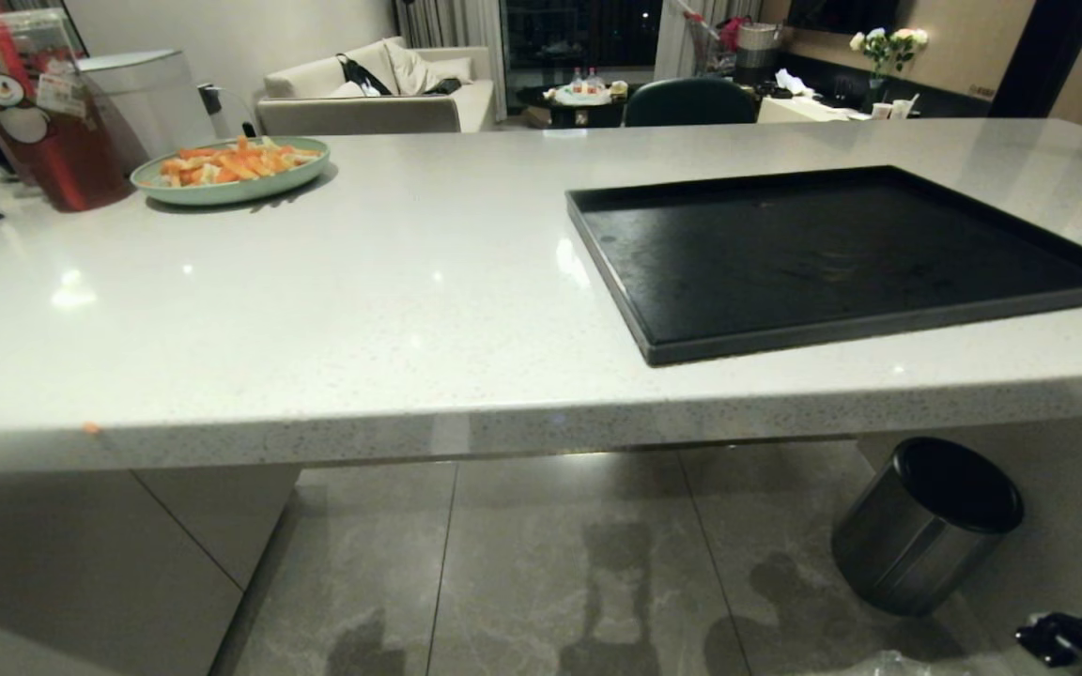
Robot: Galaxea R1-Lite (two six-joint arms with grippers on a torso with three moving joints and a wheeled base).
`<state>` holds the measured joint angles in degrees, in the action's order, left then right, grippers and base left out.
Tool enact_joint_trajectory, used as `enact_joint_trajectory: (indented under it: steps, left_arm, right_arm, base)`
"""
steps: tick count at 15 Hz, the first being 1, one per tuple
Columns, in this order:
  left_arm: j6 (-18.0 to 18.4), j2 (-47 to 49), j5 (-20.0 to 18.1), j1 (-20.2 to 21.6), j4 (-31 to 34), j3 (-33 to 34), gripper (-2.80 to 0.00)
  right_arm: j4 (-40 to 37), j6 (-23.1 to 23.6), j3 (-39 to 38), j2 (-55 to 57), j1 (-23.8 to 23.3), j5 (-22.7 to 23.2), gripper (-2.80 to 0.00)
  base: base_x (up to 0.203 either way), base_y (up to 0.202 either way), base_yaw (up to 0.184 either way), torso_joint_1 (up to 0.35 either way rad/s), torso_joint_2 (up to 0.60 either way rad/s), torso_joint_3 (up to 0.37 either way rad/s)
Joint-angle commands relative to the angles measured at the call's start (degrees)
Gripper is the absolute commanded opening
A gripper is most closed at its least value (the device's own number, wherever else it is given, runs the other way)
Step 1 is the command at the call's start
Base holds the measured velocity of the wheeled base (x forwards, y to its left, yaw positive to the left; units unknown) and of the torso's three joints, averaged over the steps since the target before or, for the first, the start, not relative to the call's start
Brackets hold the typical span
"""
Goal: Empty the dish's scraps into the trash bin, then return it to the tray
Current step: Move the bowl over the trash can
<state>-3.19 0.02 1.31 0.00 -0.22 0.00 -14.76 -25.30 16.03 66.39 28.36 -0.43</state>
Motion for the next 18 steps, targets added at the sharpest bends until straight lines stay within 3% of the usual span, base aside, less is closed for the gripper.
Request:
enact_joint_trajectory:
  steps: [1,7,18]
  left_arm:
    - [-0.1,0.1,0.0,0.0,0.0,0.0,-2.80]
    - [-0.1,0.1,0.0,0.0,0.0,0.0,-2.80]
    - [-0.1,0.1,0.0,-0.1,0.0,0.0,-2.80]
  right_arm:
    - [0.0,-0.2,-0.2,0.1,0.0,0.1,-2.80]
    - [0.5,-0.4,-0.4,0.1,0.0,0.1,-2.80]
    - [0.5,-0.3,-0.3,0.2,0.0,0.2,-2.80]
  base:
    - [0.000,0.000,0.000,0.000,0.00,0.000]
    - [-0.010,0.000,0.001,0.002,0.00,0.000]
    - [-0.193,0.000,0.000,0.002,0.00,0.002]
